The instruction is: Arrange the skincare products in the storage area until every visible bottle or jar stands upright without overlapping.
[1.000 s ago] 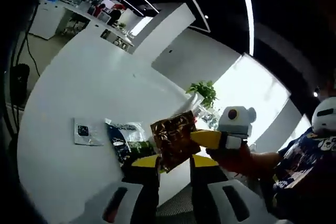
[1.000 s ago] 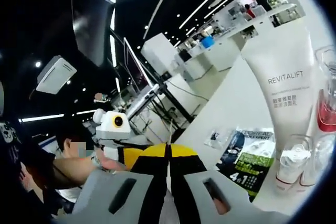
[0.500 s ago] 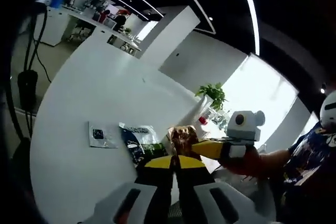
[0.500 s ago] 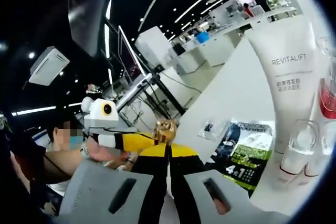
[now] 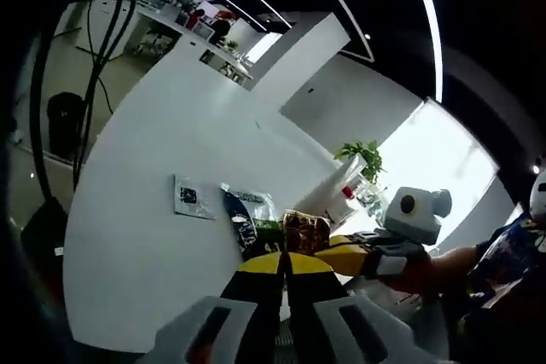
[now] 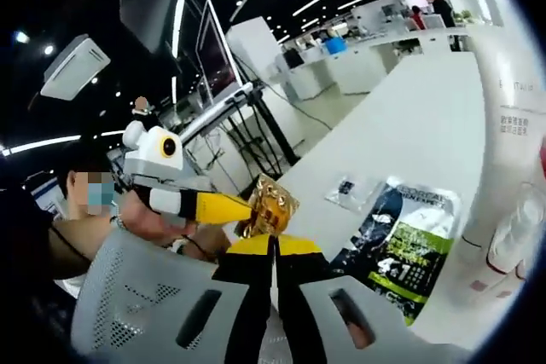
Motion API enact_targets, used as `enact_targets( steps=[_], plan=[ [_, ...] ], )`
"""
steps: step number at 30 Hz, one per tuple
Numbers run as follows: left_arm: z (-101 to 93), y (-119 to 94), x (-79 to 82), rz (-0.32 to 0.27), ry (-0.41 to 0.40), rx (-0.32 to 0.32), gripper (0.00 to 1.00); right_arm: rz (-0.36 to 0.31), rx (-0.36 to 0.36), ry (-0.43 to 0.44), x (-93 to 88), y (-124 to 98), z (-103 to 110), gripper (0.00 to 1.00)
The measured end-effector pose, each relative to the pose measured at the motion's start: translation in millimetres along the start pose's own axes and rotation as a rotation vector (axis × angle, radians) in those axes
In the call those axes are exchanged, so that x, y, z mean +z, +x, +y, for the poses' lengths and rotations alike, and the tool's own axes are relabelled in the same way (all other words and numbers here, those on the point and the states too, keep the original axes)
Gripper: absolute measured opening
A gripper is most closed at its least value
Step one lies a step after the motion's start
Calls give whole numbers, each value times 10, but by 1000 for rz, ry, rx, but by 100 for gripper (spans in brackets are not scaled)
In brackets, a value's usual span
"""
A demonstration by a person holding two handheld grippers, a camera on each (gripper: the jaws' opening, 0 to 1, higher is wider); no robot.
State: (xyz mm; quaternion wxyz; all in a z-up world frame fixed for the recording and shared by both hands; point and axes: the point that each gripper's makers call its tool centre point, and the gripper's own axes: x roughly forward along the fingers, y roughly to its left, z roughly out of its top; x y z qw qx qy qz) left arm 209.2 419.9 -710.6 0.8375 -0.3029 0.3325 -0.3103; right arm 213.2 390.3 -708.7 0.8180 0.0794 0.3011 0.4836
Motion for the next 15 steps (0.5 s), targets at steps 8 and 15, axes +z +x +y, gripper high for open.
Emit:
enact_targets(
  steps=[8,15],
  plan=[
    [260,-71,-55,10,-38,109,1,84,-48,-83,-146,261,-24,1],
    [523,106,-99,76,-36,243,1,164,-142,-67,-308,455,-303,2]
  ],
)
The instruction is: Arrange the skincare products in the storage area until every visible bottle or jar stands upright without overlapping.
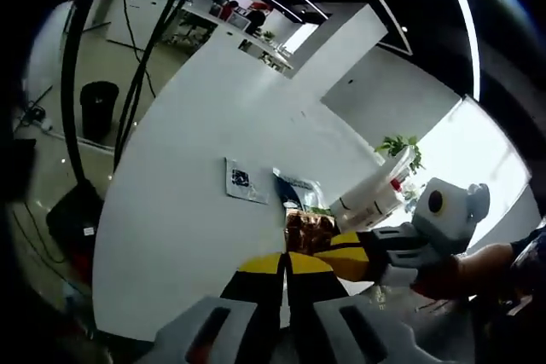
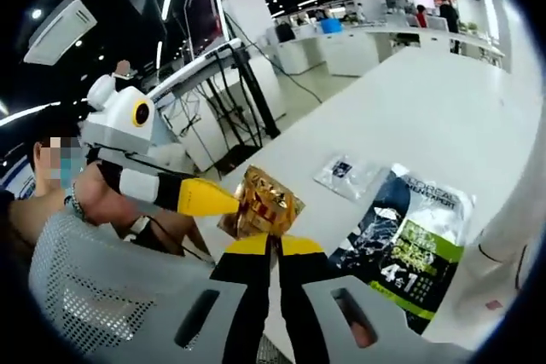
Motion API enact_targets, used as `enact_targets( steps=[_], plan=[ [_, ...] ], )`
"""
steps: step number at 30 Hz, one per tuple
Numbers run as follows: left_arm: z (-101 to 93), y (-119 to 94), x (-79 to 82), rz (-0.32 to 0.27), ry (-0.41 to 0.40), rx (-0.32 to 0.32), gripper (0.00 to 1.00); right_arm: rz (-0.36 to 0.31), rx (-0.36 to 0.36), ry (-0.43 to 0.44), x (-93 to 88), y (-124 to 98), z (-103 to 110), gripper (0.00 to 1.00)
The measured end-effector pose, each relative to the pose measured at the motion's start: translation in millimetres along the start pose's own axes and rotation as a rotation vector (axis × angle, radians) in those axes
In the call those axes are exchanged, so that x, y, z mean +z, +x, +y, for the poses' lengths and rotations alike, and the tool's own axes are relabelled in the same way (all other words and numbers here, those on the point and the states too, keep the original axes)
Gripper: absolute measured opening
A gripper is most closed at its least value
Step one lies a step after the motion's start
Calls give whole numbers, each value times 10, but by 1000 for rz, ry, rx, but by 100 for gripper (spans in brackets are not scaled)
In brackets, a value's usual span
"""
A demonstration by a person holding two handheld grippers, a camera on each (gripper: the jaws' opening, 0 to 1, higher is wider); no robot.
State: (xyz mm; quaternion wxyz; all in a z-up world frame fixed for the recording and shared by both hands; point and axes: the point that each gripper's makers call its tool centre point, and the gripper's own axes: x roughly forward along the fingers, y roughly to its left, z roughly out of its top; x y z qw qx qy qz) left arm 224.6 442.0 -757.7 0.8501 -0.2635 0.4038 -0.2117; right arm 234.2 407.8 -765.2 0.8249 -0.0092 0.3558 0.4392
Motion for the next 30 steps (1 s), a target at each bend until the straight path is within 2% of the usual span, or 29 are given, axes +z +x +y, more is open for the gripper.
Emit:
enact_targets(
  steps=[3,9,17,25,28,30],
  plan=[
    [51,102,18,15,17,32,1,17,-43,-72,-19,53,-103,3],
    [174,239,-12,67,26,81,1,76,-67,-69,-129,155,-228,4],
    [307,357,-4,104,44,118,2,97,-69,-105,-160,193,-282,5],
    [399,391,-21,129,60,144,2,97,-83,-118,-141,118,-344,4],
    [399,384,-17,119,63,154,2,68,-98,-134,-71,76,-350,3],
    [408,375,-11,104,64,172,2,45,-78,-144,-30,71,-284,1]
  ],
)
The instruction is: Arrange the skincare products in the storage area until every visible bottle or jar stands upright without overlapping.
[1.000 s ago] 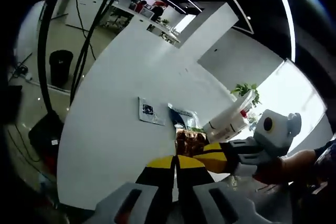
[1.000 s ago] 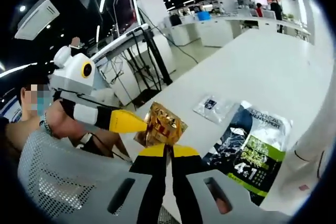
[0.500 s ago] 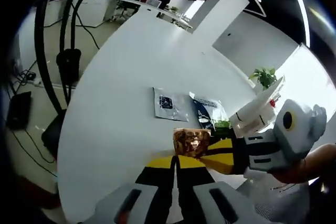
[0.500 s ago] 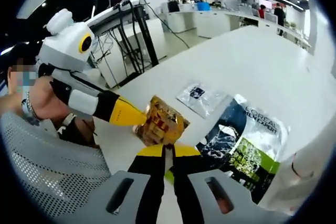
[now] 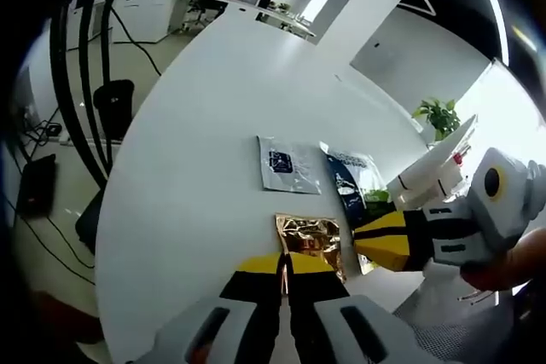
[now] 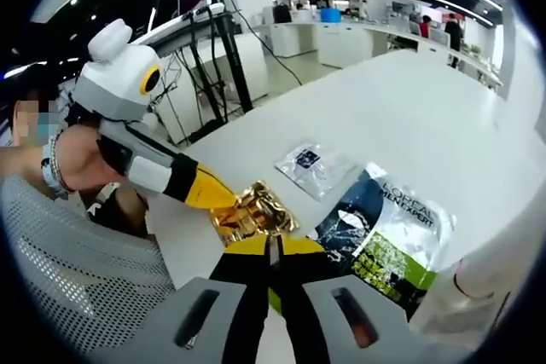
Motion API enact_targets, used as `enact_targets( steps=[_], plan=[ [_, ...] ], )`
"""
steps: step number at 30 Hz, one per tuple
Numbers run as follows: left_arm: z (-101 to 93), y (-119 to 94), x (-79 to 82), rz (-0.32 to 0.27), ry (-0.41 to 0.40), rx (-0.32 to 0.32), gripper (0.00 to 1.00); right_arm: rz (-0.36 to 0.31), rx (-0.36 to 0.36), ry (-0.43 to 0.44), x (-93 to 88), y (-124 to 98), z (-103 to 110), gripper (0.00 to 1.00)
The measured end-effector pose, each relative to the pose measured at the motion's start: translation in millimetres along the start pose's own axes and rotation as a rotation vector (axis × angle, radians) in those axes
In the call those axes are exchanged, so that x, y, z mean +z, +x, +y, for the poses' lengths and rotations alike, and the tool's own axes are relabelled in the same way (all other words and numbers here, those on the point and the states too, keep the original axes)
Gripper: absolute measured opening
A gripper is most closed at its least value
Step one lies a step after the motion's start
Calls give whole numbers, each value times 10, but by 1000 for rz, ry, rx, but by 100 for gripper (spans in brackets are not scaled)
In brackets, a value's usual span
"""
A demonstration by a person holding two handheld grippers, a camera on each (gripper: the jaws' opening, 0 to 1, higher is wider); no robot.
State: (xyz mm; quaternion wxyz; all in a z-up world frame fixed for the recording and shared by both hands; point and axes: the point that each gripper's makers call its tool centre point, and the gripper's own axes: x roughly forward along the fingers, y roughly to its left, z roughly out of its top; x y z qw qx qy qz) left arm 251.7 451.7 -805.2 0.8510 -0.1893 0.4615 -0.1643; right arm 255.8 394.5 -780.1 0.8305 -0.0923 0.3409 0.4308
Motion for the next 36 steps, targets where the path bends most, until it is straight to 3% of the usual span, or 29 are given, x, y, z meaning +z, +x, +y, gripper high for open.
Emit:
enact_targets(
  steps=[2,4,11,31,36],
  plan=[
    [1,-13,-7,-11,2,12,2,-7,77,-16,9,27,183,1],
    [-5,-18,-16,-19,-11,17,2,2,103,-33,-27,59,278,1],
    [-50,-27,-57,-35,-13,33,2,57,49,-90,-207,172,198,1],
    [11,-34,62,-63,9,58,4,47,44,-81,-169,165,172,1],
    [9,-84,165,-102,0,56,5,21,41,-80,-95,111,150,1]
  ],
)
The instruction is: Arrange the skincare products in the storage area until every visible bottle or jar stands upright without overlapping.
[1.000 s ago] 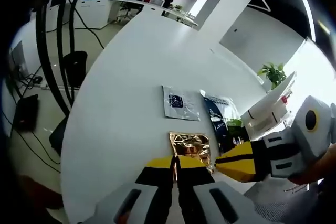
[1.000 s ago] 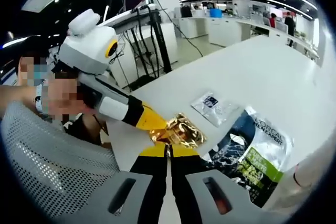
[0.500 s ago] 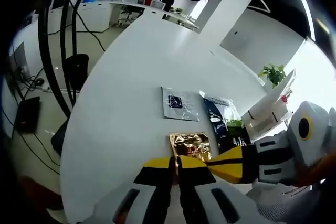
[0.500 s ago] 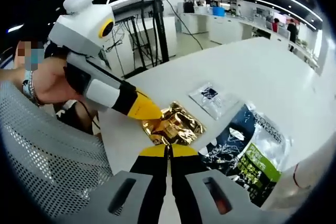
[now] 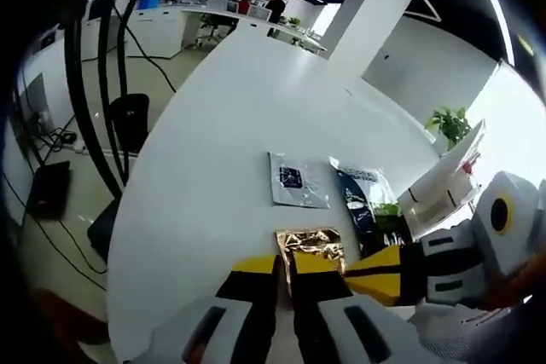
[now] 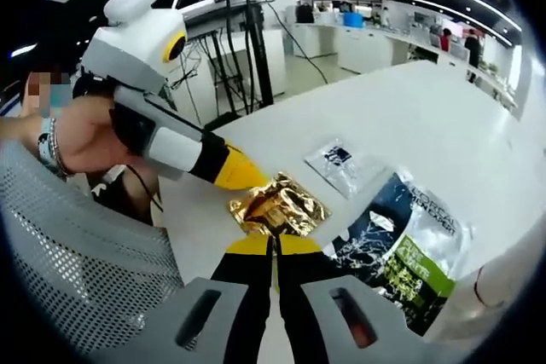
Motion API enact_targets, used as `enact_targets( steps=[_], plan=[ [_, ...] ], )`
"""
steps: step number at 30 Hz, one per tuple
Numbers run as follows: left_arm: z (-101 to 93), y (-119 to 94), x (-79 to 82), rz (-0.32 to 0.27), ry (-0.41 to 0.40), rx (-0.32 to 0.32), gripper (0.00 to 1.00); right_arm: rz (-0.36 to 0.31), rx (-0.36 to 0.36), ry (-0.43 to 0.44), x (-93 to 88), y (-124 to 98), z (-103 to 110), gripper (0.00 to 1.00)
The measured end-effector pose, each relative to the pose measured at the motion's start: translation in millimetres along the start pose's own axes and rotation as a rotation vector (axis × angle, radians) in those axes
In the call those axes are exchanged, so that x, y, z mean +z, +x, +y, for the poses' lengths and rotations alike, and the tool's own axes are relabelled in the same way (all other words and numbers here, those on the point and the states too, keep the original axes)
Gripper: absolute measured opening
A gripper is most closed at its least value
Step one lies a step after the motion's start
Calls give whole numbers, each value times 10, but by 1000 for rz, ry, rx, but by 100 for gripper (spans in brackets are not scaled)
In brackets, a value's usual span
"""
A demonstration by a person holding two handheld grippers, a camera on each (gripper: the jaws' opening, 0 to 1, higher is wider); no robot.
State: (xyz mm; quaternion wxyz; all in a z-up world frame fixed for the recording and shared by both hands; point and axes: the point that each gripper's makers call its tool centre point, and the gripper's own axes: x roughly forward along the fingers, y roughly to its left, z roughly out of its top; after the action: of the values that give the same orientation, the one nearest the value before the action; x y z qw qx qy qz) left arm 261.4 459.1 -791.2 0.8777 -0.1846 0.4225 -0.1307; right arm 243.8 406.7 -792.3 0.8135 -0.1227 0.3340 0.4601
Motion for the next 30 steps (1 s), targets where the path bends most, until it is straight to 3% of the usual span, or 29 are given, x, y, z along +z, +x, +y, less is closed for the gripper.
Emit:
enact_targets(
  steps=[5,10,13,30],
  plan=[
    [-21,4,20,5,16,-3,8,-11,-4,9,20,-14,12,1],
    [-47,63,-80,43,57,-4,8,44,0,-12,-135,22,38,1],
    [-48,95,-97,45,70,1,8,39,6,-8,-118,30,60,1],
    [-52,109,-83,41,40,-12,8,36,-6,-12,-105,6,12,1]
  ],
)
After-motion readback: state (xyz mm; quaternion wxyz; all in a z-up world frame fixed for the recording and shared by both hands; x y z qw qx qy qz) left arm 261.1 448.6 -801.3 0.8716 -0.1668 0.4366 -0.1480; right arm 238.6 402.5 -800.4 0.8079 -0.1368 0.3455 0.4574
